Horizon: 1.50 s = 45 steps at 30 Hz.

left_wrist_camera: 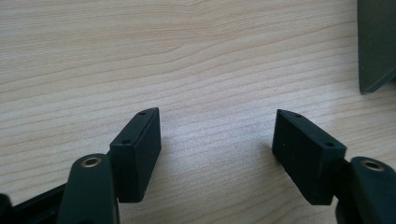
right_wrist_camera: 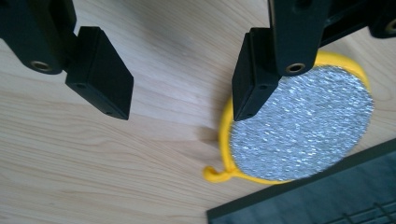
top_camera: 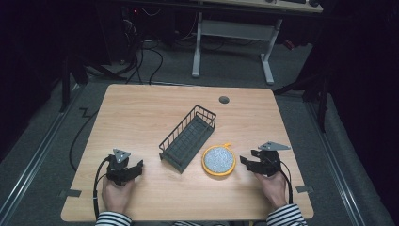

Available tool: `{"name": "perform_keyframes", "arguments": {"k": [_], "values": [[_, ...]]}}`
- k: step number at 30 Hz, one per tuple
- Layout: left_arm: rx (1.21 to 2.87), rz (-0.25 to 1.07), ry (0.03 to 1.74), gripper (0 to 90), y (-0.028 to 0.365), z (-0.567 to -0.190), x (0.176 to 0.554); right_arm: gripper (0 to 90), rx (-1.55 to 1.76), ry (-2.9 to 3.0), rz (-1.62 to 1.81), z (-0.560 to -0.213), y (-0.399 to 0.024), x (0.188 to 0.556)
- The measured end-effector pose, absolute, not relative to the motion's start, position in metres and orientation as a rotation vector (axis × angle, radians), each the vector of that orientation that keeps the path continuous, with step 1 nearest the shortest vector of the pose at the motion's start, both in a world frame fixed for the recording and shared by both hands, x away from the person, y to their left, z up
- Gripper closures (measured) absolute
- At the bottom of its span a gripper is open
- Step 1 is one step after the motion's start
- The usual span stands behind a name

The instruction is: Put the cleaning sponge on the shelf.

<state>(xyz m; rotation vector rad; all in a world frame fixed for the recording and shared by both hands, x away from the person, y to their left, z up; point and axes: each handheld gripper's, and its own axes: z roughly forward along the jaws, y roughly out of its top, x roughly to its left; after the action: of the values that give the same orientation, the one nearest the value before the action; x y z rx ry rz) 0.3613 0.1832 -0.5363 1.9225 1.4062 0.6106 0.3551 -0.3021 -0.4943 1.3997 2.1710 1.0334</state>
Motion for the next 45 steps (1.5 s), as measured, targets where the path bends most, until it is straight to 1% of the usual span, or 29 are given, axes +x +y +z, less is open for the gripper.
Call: {"name": "perform_keyframes", "arguments": {"k": [9, 17, 26, 33, 38, 39, 40, 44, 45], "values": [[1.931, 0.609, 1.396, 30.7, 0.183, -0.537, 0.362, 36.2, 1.358, 2.268, 1.058, -0.494, -0.273, 0.364], [1.937, 0.605, 1.392, 29.8, 0.182, -0.536, 0.362, 34.6, 1.349, 2.323, 1.064, -0.496, -0.257, 0.371], [1.937, 0.605, 1.391, 29.6, 0.182, -0.536, 0.362, 34.7, 1.399, 2.362, 1.047, -0.506, -0.254, 0.381], [1.937, 0.605, 1.391, 29.6, 0.182, -0.537, 0.362, 37.0, 1.439, 2.394, 1.058, -0.511, -0.256, 0.386], [1.937, 0.605, 1.391, 29.6, 0.182, -0.537, 0.362, 46.6, 1.452, 2.426, 1.079, -0.513, -0.258, 0.388], [1.937, 0.605, 1.39, 29.6, 0.182, -0.537, 0.362, 46.6, 1.452, 2.426, 1.079, -0.513, -0.258, 0.388], [1.937, 0.605, 1.391, 29.6, 0.182, -0.537, 0.362, 51.0, 1.457, 2.433, 1.084, -0.513, -0.259, 0.388], [1.937, 0.605, 1.391, 29.6, 0.182, -0.537, 0.361, 61.8, 1.438, 2.442, 1.075, -0.511, -0.259, 0.388], [1.937, 0.605, 1.391, 29.6, 0.182, -0.537, 0.361, 61.8, 1.438, 2.442, 1.075, -0.511, -0.259, 0.388]]}}
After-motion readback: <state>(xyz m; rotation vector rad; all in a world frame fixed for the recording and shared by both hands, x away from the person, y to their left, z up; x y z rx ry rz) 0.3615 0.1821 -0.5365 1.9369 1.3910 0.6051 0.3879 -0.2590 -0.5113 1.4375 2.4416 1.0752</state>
